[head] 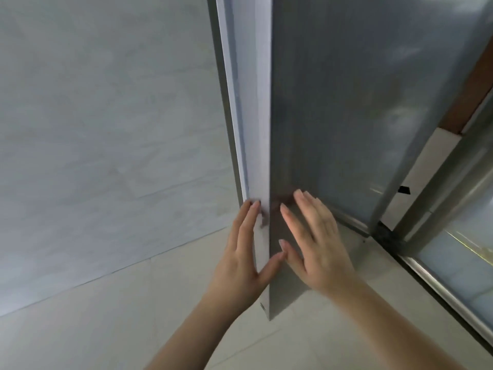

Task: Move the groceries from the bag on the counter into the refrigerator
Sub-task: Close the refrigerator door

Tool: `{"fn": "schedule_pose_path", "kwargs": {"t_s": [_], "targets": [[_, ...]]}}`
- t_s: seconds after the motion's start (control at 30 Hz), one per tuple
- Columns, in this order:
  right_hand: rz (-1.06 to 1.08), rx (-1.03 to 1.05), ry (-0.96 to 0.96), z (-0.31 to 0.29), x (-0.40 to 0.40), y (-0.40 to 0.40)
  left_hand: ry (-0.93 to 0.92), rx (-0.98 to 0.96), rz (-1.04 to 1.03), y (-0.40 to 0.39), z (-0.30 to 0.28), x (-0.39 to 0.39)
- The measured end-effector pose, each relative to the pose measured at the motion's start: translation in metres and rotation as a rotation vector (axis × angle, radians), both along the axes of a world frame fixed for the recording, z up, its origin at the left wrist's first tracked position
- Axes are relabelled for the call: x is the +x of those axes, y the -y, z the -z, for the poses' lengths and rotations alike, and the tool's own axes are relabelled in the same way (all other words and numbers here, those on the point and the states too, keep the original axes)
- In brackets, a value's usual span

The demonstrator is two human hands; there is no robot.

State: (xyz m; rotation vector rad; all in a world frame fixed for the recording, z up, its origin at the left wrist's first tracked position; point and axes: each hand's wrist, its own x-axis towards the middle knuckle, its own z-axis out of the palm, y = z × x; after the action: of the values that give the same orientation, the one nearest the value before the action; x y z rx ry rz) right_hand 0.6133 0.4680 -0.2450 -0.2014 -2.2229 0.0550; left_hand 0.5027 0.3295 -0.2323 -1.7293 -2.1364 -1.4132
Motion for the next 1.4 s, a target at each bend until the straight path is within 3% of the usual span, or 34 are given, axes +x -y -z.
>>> {"fn": "schedule_pose_path", "kwargs": {"t_s": [0.23, 0.47, 0.57, 0.7, 0.8, 0.97, 1.13, 1.4], "targets": [[-0.013, 0.034, 0.173, -0.012, -0.025, -0.033, 0.022, -0.059, -0.251, -0.025, -0.009, -0.026], [0.071, 0.064, 0.35, -0.018, -0.053, -0.061, 0.035, -0.107, -0.372, -0.046, -0.017, -0.069], [0.104, 0.116, 0.42, -0.02, -0.067, -0.072, -0.158, -0.04, -0.452, -0.054, -0.013, -0.088], [0.175, 0.094, 0.295, -0.033, -0.084, -0.083, -0.581, 0.058, -0.584, -0.074, -0.013, -0.113], [0.218, 0.117, 0.127, -0.044, -0.092, -0.095, -0.713, 0.009, -0.613, -0.092, -0.009, -0.127], [0.266, 0.21, 0.106, -0.04, -0.105, -0.108, -0.816, 0.041, -0.66, -0.104, 0.002, -0.15], [0.274, 0.153, 0.106, -0.038, -0.123, -0.11, -0.844, 0.021, -0.648, -0.113, -0.001, -0.149], [0.206, 0.1, 0.104, -0.048, -0.142, -0.128, -0.763, 0.001, -0.602, -0.144, -0.01, -0.167]]}}
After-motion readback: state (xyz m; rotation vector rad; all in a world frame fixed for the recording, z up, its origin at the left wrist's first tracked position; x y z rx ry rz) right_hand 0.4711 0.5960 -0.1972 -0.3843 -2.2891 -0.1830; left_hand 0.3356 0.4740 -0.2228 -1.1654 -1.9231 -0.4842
